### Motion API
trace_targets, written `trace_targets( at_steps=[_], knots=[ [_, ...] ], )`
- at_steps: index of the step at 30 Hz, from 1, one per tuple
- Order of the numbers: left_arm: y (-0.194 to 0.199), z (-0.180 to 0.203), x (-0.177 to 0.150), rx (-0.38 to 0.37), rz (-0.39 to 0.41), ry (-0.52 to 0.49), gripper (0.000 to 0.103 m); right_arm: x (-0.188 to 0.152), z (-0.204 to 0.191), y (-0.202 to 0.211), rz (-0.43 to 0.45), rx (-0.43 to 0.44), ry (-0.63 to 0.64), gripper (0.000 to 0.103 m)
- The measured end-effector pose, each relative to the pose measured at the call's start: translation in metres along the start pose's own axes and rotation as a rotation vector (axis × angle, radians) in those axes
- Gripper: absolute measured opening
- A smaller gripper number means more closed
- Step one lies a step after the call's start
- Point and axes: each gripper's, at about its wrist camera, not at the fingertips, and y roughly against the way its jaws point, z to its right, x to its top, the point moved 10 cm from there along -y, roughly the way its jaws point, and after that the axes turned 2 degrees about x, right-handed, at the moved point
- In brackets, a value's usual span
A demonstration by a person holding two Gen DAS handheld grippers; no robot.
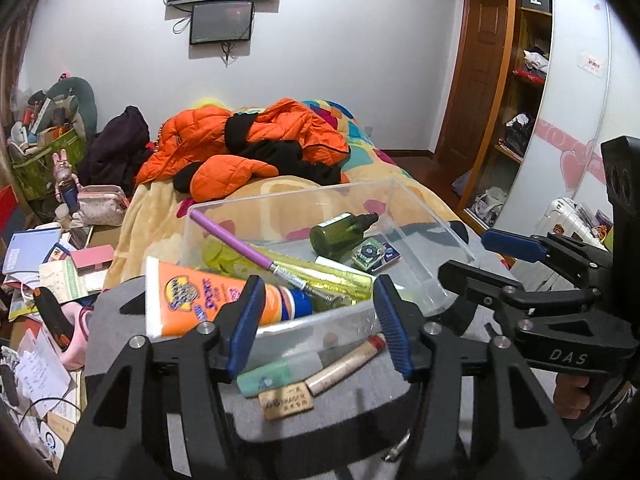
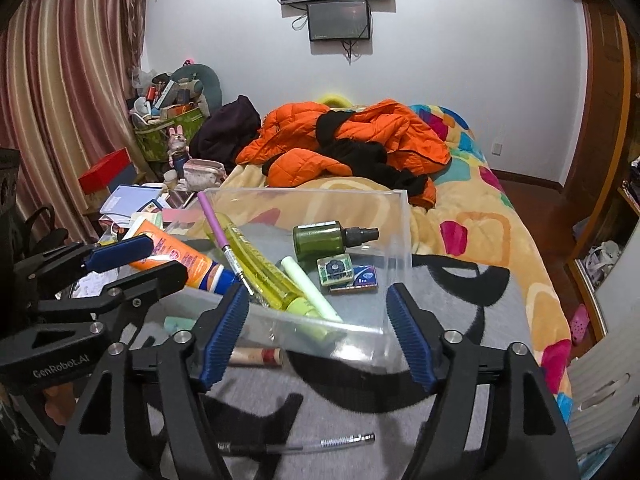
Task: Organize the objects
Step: 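Carry both held items over the clear box, lower them in and open both tools, then grasp the beige eraser with the left tool while the right grasps the cream tube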
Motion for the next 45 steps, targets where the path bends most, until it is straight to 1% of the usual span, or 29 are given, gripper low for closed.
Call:
trace_targets(
  at_steps=[4, 6, 10, 15, 18, 22, 26, 28, 29, 30, 31, 32, 37, 40, 42, 45],
  knots=[
    [0.01, -0.009, -0.009, 0.014, 0.0, 0.012, 0.062, -0.008, -0.002, 0.006, -0.003, 0.003, 0.008, 0.073],
    [0.014, -0.015, -0.016, 0.022, -0.005, 0.017, 0.066, -0.014, -0.004, 0.006, -0.009, 0.009, 0.008, 0.075],
    [0.013, -0.024, -0.035, 0.039, -0.037, 0.027, 0.067, -0.029, -0.006, 0.0, -0.042, 0.018, 0.009, 0.076],
    [-0.001, -0.031, -0.064, 0.048, -0.109, 0.042, 0.067, -0.049, -0.011, -0.018, -0.112, 0.039, 0.003, 0.077],
    [-0.013, -0.033, -0.08, 0.041, -0.152, 0.05, 0.067, -0.059, -0.016, -0.028, -0.144, 0.045, 0.014, 0.077],
    [-0.03, -0.034, -0.098, 0.037, -0.209, 0.049, 0.067, -0.066, -0.021, -0.036, -0.164, 0.047, 0.03, 0.077],
    [-0.042, -0.031, -0.106, 0.023, -0.236, 0.044, 0.067, -0.069, -0.026, -0.04, -0.178, 0.054, 0.046, 0.077],
    [-0.047, -0.028, -0.106, 0.022, -0.24, 0.037, 0.064, -0.071, -0.03, -0.043, -0.186, 0.054, 0.059, 0.077],
    [-0.049, -0.028, -0.107, 0.03, -0.241, 0.031, 0.058, -0.071, -0.032, -0.045, -0.19, 0.054, 0.064, 0.077],
    [-0.05, -0.029, -0.107, 0.046, -0.237, 0.023, 0.054, -0.072, -0.034, -0.047, -0.196, 0.054, 0.068, 0.078],
    [-0.049, -0.029, -0.107, 0.045, -0.232, 0.02, 0.052, -0.073, -0.035, -0.049, -0.2, 0.054, 0.071, 0.079],
    [-0.048, -0.029, -0.107, 0.036, -0.229, 0.022, 0.044, -0.073, -0.037, -0.051, -0.204, 0.054, 0.074, 0.081],
    [-0.041, -0.036, -0.111, 0.027, -0.216, 0.055, 0.043, -0.075, -0.053, -0.068, -0.244, 0.065, 0.097, 0.082],
    [-0.035, -0.048, -0.112, 0.054, -0.2, 0.079, 0.043, -0.076, -0.061, -0.076, -0.265, 0.061, 0.105, 0.082],
    [-0.031, -0.056, -0.112, 0.047, -0.192, 0.107, 0.043, -0.077, -0.065, -0.082, -0.28, 0.05, 0.104, 0.083],
    [-0.025, -0.071, -0.113, 0.065, -0.178, 0.129, 0.043, -0.08, -0.069, -0.089, -0.304, 0.056, 0.09, 0.083]
  ],
)
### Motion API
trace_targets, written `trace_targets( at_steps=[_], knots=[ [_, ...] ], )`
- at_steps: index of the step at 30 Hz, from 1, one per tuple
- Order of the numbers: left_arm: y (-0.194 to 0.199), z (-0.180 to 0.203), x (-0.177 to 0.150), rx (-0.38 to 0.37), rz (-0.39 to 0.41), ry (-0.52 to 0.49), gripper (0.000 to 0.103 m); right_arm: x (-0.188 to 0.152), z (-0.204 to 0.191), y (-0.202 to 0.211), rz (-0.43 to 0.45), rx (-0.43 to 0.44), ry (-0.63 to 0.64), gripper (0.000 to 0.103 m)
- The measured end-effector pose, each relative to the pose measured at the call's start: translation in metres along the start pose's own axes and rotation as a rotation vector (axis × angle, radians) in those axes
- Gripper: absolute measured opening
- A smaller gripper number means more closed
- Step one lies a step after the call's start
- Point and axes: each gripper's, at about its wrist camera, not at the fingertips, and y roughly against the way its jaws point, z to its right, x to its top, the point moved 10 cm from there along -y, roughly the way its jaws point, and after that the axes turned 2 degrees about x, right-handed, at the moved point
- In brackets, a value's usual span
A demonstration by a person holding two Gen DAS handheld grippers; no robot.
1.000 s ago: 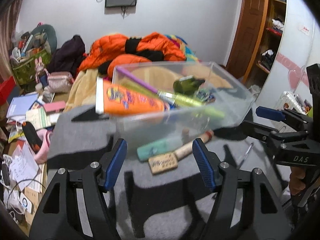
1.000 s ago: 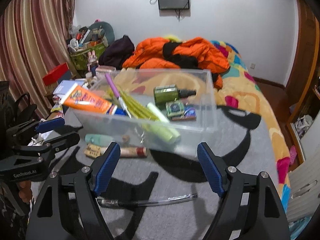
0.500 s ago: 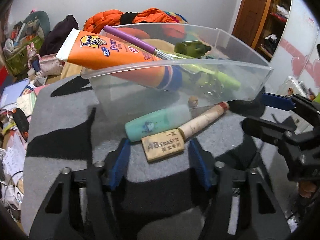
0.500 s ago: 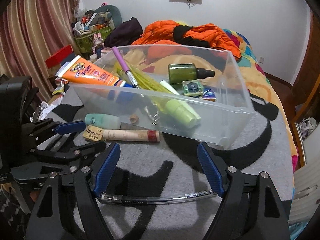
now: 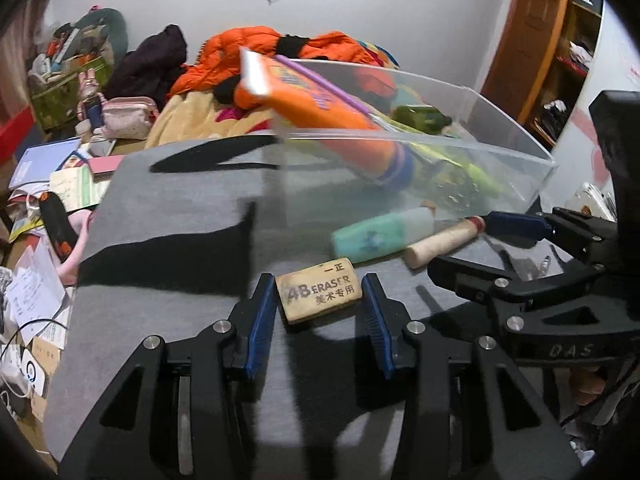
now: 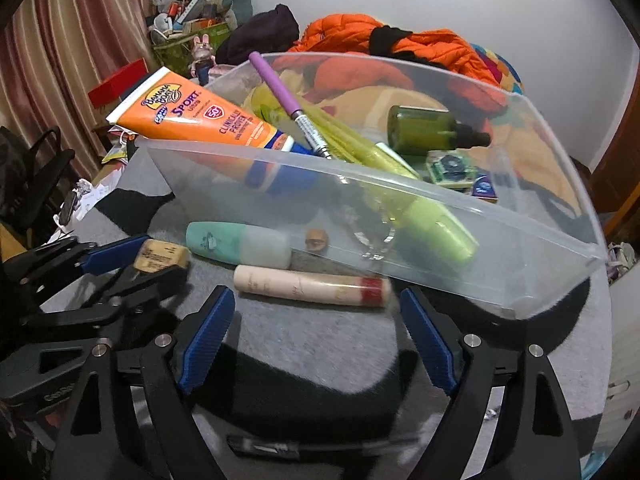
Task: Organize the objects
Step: 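Grasp the beige eraser with the left tool while the right grasps the cream tube, then lower the eraser and cream tube into the clear box and open both tools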
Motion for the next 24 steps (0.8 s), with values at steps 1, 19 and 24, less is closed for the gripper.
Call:
trace_targets(
  at_steps=[1, 19, 24],
  knots=[
    [0.001, -0.003, -0.001, 0.003, 0.003, 0.005, 0.043, 0.0, -0.001, -0.003, -0.007, -0.002, -0.004, 0.083],
    [0.035, 0.012, 0.018, -0.03, 0.086, -0.016, 0.043, -0.001, 0.01, 0.024, 0.066, -0.009, -0.047, 0.082],
    [0.046, 0.025, 0.031, -0.041, 0.117, -0.029, 0.043, 0.004, 0.019, 0.058, 0.139, 0.006, -0.059, 0.082]
  ],
)
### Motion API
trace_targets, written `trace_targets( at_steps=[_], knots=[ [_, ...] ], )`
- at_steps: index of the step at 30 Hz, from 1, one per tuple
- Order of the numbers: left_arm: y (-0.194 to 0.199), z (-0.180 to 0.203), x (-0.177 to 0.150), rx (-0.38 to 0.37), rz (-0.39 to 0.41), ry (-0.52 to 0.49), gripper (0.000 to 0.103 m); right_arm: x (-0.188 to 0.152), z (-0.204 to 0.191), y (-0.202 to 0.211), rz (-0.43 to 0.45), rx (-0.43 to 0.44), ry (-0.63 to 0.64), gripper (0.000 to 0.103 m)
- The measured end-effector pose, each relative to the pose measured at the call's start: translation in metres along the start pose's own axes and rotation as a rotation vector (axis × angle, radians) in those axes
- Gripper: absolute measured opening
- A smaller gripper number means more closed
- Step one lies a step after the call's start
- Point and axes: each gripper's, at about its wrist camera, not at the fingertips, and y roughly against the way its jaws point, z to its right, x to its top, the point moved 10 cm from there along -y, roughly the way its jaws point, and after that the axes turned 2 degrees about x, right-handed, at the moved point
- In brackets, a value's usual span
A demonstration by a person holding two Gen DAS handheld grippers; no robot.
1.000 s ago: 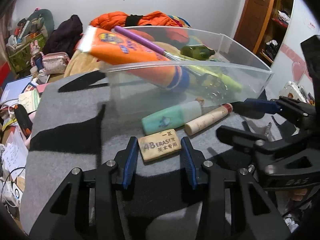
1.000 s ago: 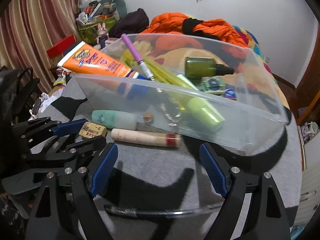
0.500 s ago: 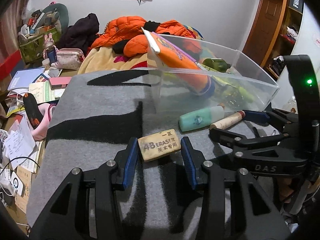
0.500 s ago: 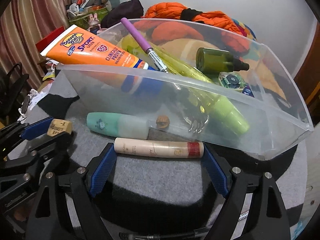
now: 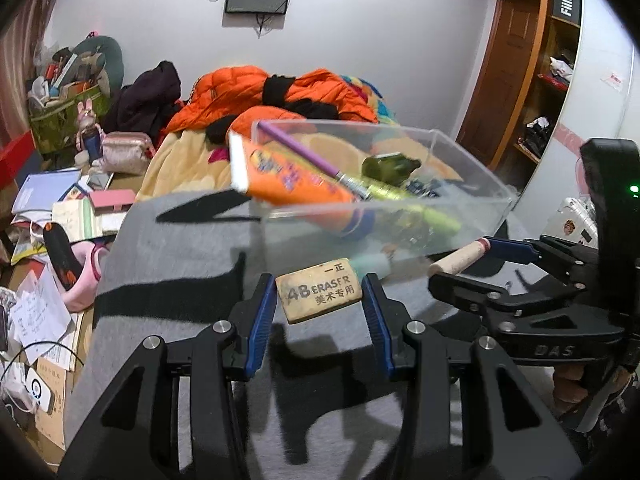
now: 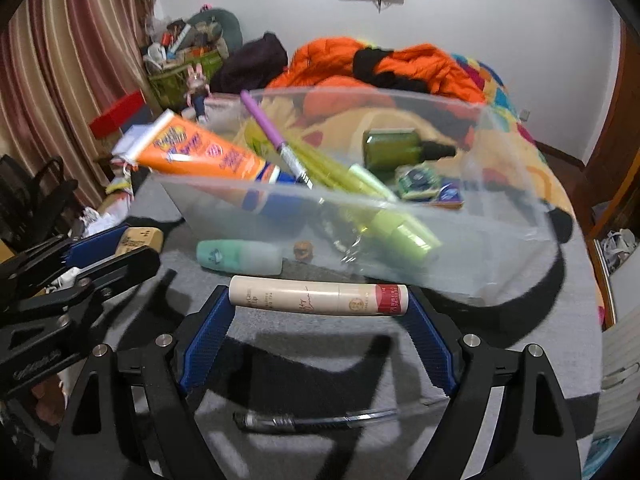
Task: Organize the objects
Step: 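Lower the eraser and cream tube into the clear box and open both tools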
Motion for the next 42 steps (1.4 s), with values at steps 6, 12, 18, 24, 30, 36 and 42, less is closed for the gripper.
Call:
trace_targets(
  at_steps=[6, 12, 18, 24, 30, 36, 42],
  knots=[
    [0.009, 0.015, 0.019, -0.004, 0.039, -0.016, 0.043, 0.016, 0.015, 0.034, 0.089, 0.006, -0.025, 0.083],
    [0.01, 0.03, 0.039, -0.003, 0.064, -0.046, 0.043, 0.031, 0.036, 0.05, 0.147, -0.027, -0.036, 0.083],
    [0.001, 0.041, 0.055, -0.013, 0.076, -0.069, 0.043, 0.045, 0.057, 0.048, 0.166, -0.05, -0.052, 0.083],
    [-0.023, 0.043, 0.064, -0.025, 0.041, -0.066, 0.043, 0.051, 0.064, 0.033, 0.147, -0.05, -0.057, 0.083],
    [-0.048, 0.048, 0.066, -0.019, -0.001, -0.085, 0.043, 0.057, 0.067, 0.014, 0.127, -0.052, -0.059, 0.083],
    [-0.069, 0.05, 0.07, -0.013, -0.027, -0.092, 0.043, 0.064, 0.063, 0.003, 0.119, -0.052, -0.034, 0.083],
    [-0.078, 0.047, 0.077, -0.021, -0.034, -0.076, 0.043, 0.063, 0.058, -0.007, 0.096, -0.04, -0.014, 0.083]
  ],
)
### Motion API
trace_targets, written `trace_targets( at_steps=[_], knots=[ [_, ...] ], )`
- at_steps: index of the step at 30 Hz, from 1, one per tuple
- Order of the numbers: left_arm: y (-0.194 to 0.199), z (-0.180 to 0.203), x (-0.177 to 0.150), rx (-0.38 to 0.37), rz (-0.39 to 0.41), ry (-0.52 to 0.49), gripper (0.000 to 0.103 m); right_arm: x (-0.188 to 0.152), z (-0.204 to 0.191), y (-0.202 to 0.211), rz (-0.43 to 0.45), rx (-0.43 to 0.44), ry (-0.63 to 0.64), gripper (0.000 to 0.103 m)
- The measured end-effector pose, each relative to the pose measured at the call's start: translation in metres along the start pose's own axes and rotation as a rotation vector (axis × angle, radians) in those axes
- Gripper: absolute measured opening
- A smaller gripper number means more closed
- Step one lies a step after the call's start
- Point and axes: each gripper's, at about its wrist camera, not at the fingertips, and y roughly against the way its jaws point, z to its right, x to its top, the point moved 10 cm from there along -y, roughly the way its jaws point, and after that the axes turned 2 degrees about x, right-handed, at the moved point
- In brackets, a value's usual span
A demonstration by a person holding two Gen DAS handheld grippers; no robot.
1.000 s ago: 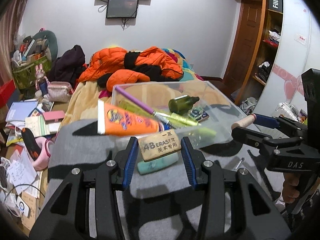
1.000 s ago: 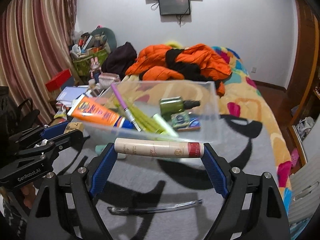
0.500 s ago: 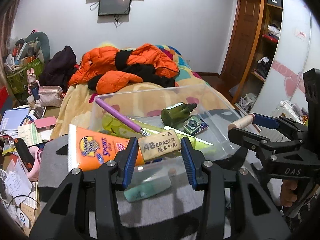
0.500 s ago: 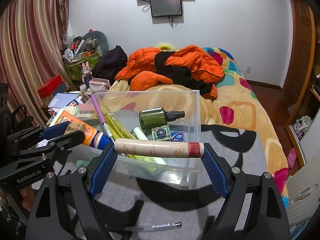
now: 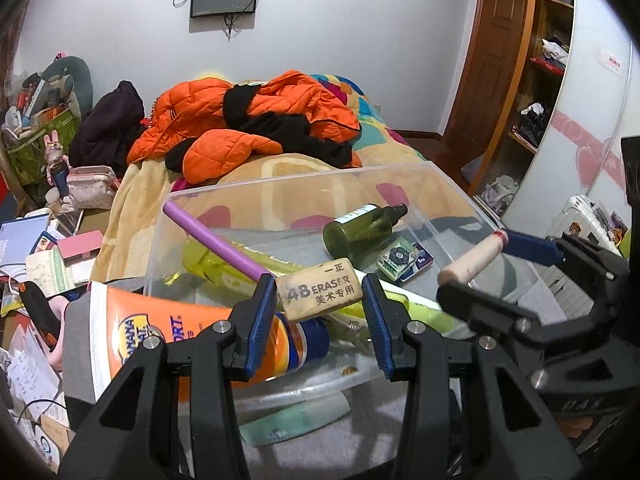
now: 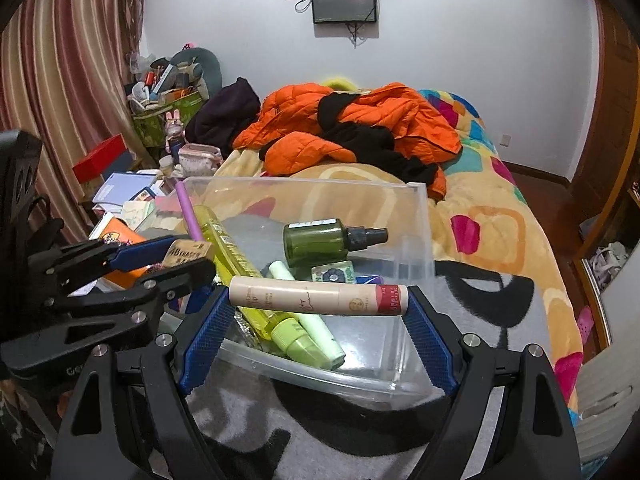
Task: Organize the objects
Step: 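Lower the eraser and cream tube into the clear box and open both tools, then grasp the mint-green roll-on bottle with the left tool while the right grasps the black pen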
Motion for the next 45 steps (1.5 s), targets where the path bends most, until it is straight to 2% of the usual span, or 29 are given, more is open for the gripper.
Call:
trace_targets(
  at_steps=[16, 30, 38, 45],
  knots=[
    [0.004, -0.011, 0.004, 0.027, 0.012, 0.018, 0.045, -0.003, -0.005, -0.01, -0.034, 0.007, 0.008, 0.083],
    [0.052, -0.001, 0.014, 0.03, 0.111, -0.011, 0.067, -0.003, -0.006, 0.037, 0.028, 0.002, 0.052, 0.084],
    [0.077, -0.006, -0.01, 0.075, 0.119, -0.034, 0.074, -0.021, -0.004, 0.06, 0.027, -0.02, 0.084, 0.084],
    [0.077, -0.015, -0.057, 0.095, 0.03, -0.018, 0.075, -0.056, 0.003, 0.066, -0.032, -0.007, 0.121, 0.085]
  ],
)
